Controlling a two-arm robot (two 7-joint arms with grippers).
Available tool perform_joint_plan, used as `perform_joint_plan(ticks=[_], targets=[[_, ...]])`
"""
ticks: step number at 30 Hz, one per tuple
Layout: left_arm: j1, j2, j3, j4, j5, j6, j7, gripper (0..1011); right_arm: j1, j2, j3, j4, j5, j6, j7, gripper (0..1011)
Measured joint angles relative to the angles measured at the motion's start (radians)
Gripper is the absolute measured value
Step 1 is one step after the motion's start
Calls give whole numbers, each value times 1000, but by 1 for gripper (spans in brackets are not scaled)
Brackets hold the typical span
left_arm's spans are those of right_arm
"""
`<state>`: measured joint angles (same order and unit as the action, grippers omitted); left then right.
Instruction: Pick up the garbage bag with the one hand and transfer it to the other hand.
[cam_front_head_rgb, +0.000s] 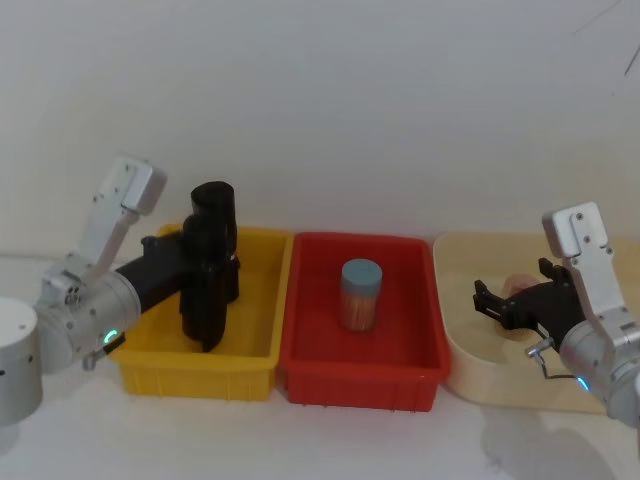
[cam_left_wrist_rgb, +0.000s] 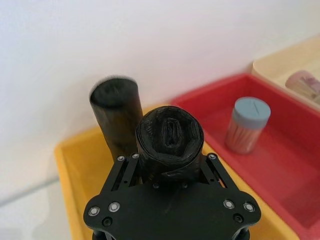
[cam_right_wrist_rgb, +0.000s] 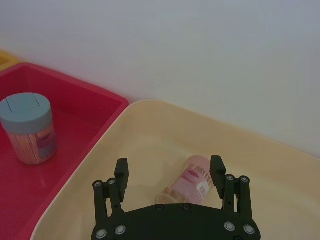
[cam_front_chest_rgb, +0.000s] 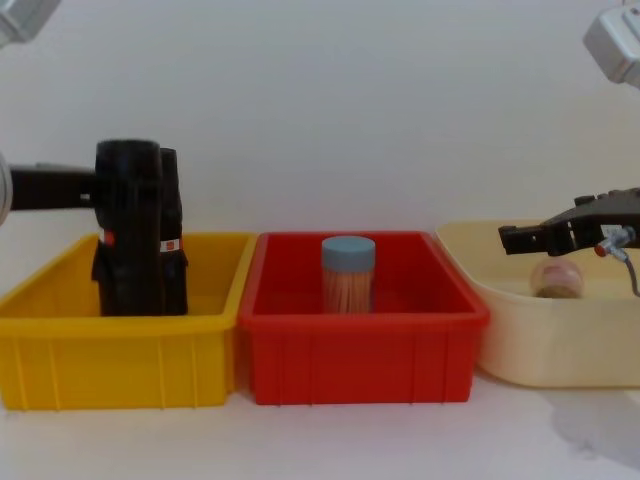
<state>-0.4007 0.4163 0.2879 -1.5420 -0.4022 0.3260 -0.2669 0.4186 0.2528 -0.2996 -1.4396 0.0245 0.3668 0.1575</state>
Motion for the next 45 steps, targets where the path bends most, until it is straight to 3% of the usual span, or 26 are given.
perform_joint_plan(ticks=[11,18,32,45], targets=[[-74,-19,-5,-28,25,-12,12,353,0,0,0,0,0,0,0,999],[-146,-42,13,-5,30,-19,-19,353,0,0,0,0,0,0,0,999],[-320,-126,93,173,10,-33,-137,353,0,0,0,0,0,0,0,999],[-408,-186,146,318,-19,-27,-209,353,0,0,0,0,0,0,0,999]])
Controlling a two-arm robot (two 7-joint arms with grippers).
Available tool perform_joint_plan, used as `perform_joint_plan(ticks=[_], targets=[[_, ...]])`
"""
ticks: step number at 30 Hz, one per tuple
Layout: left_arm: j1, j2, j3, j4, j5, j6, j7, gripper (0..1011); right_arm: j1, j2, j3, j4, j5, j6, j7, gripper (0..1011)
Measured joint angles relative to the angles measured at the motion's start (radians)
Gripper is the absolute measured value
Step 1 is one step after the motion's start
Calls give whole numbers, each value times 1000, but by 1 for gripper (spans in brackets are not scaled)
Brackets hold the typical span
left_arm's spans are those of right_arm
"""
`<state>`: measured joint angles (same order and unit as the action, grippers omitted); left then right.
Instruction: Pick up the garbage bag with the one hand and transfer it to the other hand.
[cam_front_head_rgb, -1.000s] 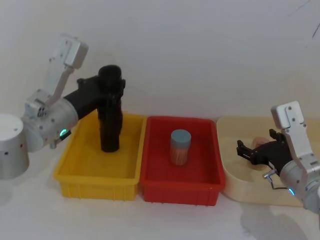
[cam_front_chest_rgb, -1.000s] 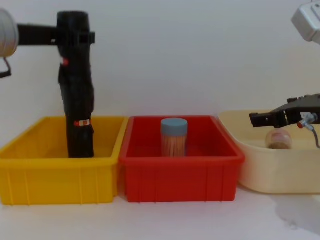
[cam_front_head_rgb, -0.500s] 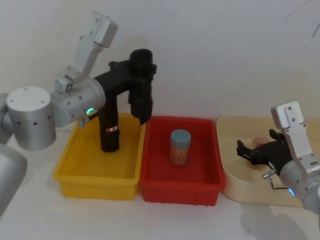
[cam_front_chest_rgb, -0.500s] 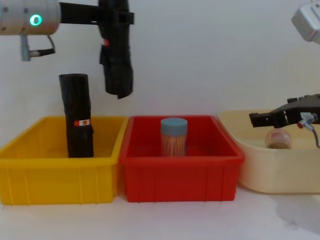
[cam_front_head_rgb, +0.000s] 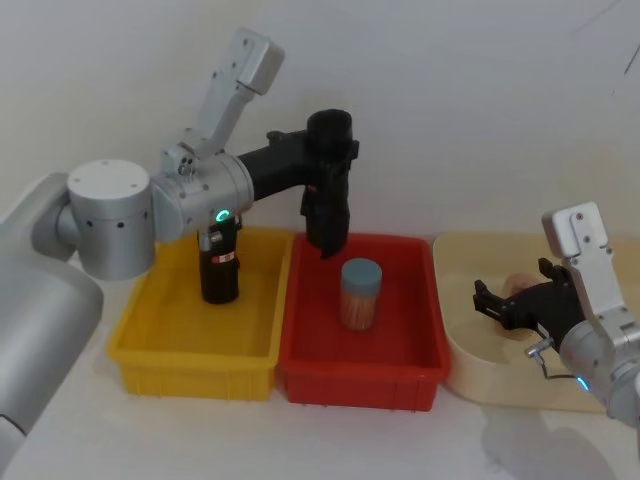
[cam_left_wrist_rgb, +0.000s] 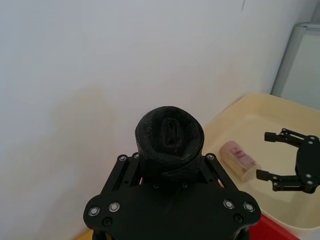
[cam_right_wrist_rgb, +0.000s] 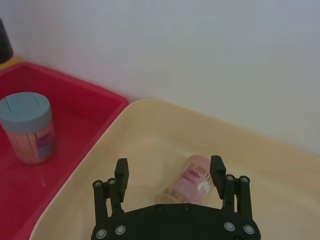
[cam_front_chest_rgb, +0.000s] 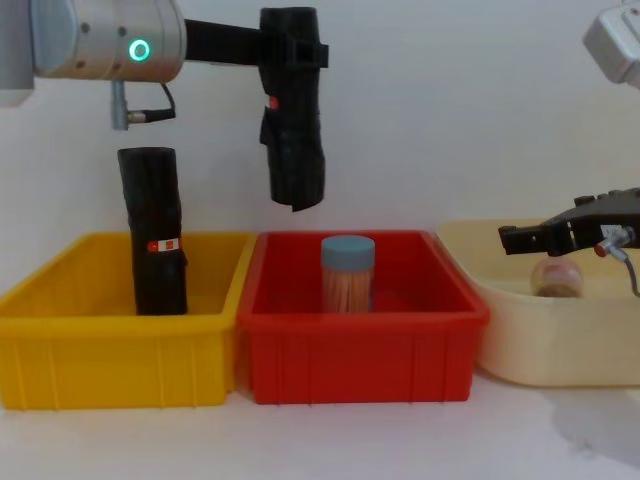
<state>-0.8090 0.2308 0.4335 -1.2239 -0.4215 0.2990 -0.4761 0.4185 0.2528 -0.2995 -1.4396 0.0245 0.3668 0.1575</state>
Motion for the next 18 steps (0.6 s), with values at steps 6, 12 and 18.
perform_joint_plan(ticks=[6,12,18], targets=[[-20,-15,13,33,-8,1,-16,353,-1,0,1,-2,1,-6,5,999],[-31,-23,20,53,-13,2,-26,353,-4,4,0,-12,10,-24,34,999],[-39,-29,25,66,-16,2,-32,353,-5,7,-2,-27,26,-47,72,999]])
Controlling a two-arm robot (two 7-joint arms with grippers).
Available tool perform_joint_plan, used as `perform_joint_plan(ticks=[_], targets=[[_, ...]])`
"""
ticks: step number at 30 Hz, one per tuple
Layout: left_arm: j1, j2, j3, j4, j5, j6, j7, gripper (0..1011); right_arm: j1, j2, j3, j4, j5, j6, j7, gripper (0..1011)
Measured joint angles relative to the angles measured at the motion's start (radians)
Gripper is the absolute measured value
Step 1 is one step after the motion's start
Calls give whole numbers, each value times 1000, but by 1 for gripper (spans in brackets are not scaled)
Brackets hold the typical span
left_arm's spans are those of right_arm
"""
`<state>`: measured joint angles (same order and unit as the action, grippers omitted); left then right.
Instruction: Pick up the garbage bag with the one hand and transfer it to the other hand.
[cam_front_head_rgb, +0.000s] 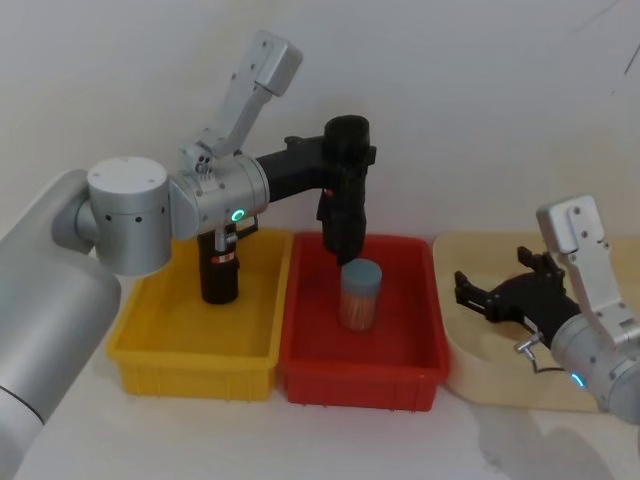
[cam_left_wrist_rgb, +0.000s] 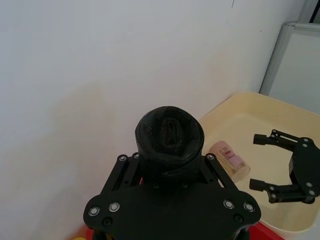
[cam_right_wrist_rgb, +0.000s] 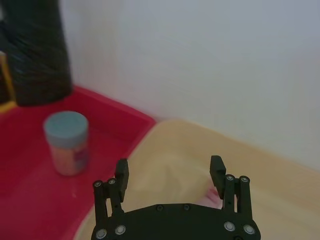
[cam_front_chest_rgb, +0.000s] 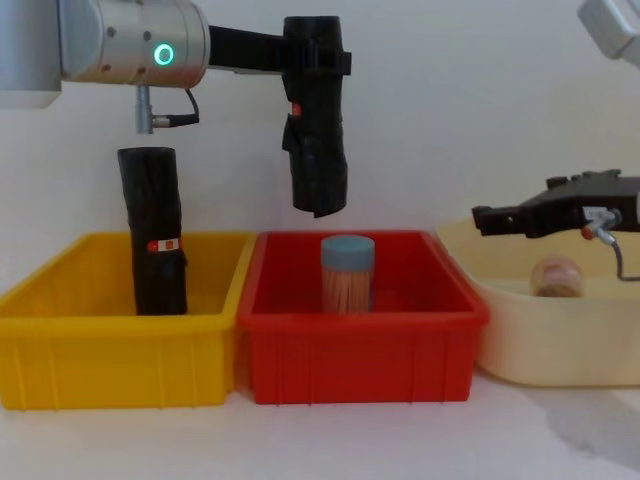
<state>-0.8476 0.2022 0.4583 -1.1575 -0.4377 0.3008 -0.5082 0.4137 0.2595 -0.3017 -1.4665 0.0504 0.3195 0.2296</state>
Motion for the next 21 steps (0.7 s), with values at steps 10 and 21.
perform_joint_plan(ticks=[10,21], targets=[[-6,-5,4,10,-2,0,-5,353,16,-10,-22,-11,43,-42,85,999],[-10,-7,5,16,-4,0,-7,353,104,-73,-73,102,75,-69,146,999]])
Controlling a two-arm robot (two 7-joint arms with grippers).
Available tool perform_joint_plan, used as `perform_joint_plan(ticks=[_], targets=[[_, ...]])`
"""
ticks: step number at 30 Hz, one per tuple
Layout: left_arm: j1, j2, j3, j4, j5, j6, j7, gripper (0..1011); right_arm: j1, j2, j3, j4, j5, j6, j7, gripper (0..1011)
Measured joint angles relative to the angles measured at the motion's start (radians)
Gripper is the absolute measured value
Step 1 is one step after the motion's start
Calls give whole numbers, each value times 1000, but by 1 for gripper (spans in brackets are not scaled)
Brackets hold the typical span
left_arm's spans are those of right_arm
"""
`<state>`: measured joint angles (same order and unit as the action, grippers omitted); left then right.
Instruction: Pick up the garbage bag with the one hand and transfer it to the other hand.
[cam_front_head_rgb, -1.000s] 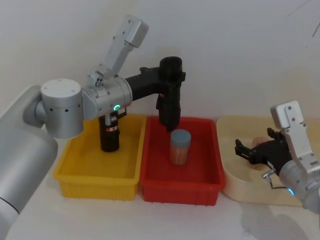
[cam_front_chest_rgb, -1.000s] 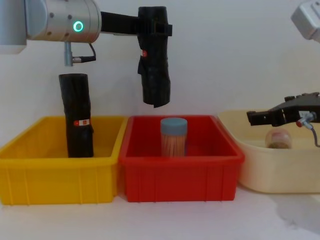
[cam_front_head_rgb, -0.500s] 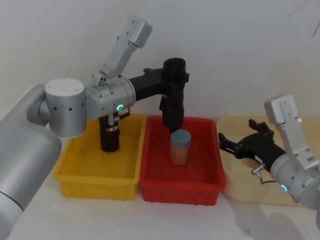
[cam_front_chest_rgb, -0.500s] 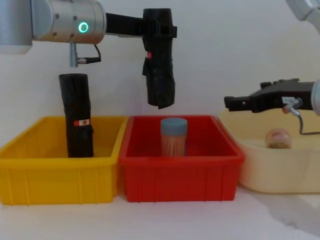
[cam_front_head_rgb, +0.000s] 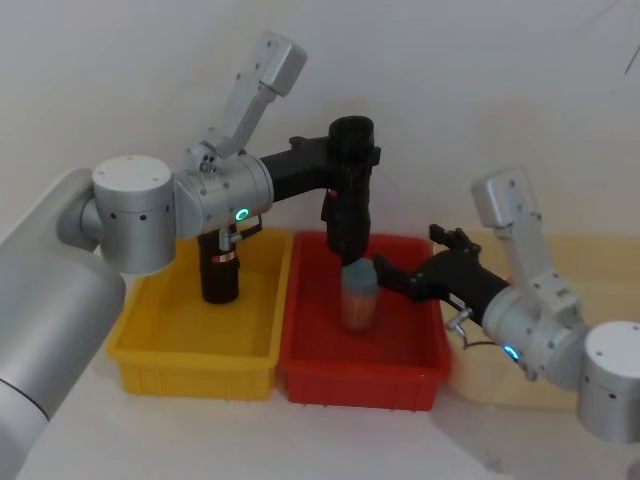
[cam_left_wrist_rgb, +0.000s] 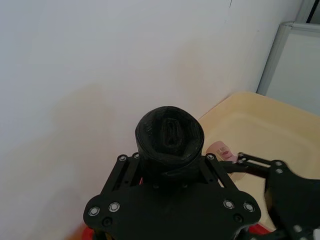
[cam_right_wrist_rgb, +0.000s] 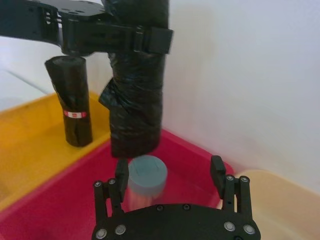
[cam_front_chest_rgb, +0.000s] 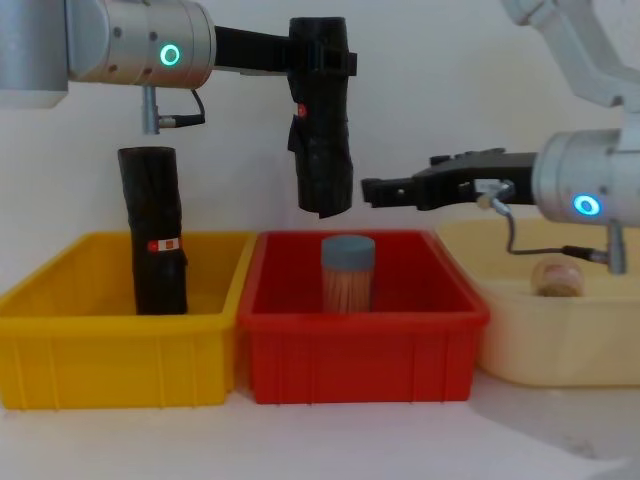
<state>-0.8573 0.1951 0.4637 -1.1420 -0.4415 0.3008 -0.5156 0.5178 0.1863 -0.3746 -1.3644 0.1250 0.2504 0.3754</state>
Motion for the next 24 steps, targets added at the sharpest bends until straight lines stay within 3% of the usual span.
perform_joint_plan(ticks=[14,24], targets=[[-1,-1,1,2,-1,0,-2,353,136,-102,-23,229,22,-37,-10,999],[-2,-2,1,3,-1,0,-1,353,206,-154,-34,339,38,-64,-14,999]])
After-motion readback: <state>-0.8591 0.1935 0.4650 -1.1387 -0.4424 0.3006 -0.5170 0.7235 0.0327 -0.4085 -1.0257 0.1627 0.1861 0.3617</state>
